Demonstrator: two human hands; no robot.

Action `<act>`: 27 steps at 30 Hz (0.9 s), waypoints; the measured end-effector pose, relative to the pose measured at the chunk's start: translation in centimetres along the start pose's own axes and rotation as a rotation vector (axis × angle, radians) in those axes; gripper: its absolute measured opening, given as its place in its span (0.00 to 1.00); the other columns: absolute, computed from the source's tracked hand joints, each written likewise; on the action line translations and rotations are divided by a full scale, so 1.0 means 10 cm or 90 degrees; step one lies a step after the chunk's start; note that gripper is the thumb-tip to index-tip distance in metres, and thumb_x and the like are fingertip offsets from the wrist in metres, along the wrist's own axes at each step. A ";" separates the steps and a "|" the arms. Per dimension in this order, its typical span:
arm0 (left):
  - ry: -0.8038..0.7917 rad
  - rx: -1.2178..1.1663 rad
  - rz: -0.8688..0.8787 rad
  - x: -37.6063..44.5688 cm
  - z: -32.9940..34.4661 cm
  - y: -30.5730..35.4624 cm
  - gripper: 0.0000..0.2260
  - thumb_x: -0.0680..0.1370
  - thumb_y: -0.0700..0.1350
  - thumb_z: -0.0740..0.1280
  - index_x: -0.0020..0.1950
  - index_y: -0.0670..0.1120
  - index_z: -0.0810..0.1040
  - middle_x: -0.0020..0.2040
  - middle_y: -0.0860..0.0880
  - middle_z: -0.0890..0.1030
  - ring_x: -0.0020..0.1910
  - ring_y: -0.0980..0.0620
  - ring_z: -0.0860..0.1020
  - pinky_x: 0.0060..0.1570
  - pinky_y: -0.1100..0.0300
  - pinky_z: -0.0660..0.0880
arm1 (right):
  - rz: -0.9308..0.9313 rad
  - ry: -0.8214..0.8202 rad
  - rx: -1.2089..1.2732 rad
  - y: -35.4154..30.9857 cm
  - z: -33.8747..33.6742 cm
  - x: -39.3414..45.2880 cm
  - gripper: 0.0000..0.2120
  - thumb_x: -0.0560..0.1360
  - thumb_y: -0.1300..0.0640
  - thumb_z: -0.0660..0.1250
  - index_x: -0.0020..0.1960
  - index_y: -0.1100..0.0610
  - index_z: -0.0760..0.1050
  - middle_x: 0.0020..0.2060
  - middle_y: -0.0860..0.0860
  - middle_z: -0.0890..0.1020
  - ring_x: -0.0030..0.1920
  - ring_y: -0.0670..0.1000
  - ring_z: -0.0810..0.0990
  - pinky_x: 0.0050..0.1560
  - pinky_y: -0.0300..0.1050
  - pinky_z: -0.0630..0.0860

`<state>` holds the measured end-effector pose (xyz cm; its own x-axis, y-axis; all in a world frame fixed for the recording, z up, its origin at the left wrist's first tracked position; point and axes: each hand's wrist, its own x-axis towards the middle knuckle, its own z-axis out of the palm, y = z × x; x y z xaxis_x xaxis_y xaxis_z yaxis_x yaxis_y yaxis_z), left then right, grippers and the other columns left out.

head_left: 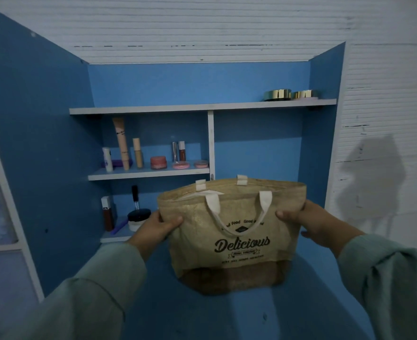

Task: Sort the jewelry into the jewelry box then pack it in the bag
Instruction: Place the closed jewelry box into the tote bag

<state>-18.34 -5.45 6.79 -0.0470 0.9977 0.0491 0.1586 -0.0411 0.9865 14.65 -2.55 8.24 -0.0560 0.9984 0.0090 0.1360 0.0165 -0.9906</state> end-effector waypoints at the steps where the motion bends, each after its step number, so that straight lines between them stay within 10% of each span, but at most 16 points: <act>1: 0.015 -0.018 0.014 0.02 0.03 -0.01 0.23 0.75 0.46 0.67 0.69 0.45 0.67 0.57 0.51 0.76 0.53 0.55 0.75 0.53 0.60 0.71 | 0.015 0.000 0.024 0.04 0.01 0.01 0.22 0.65 0.55 0.76 0.56 0.51 0.72 0.54 0.48 0.77 0.58 0.54 0.72 0.65 0.62 0.63; 6: 0.087 -0.083 0.082 0.18 0.08 0.09 0.15 0.77 0.47 0.66 0.63 0.47 0.74 0.56 0.49 0.80 0.54 0.52 0.78 0.55 0.56 0.74 | -0.026 0.058 0.107 -0.03 0.10 0.13 0.14 0.71 0.60 0.71 0.54 0.52 0.73 0.50 0.51 0.79 0.47 0.52 0.77 0.43 0.48 0.72; 16: 0.260 -0.153 0.090 0.37 0.06 0.27 0.12 0.78 0.56 0.61 0.53 0.50 0.75 0.52 0.49 0.79 0.53 0.48 0.77 0.60 0.49 0.71 | -0.071 0.042 0.203 -0.22 0.38 0.38 0.39 0.52 0.47 0.77 0.61 0.59 0.74 0.54 0.56 0.81 0.53 0.58 0.80 0.56 0.58 0.76; 27: 0.416 -0.167 0.076 0.33 0.37 0.22 0.21 0.80 0.57 0.56 0.69 0.47 0.68 0.64 0.45 0.74 0.65 0.45 0.70 0.60 0.60 0.62 | -0.158 0.186 0.130 -0.07 0.61 0.47 0.20 0.71 0.48 0.71 0.58 0.56 0.74 0.50 0.50 0.80 0.50 0.51 0.78 0.51 0.46 0.73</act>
<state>-14.52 -2.06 8.60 -0.6386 0.7522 0.1623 -0.0390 -0.2423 0.9694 8.25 1.80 8.13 0.2246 0.9391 0.2601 -0.0455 0.2767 -0.9599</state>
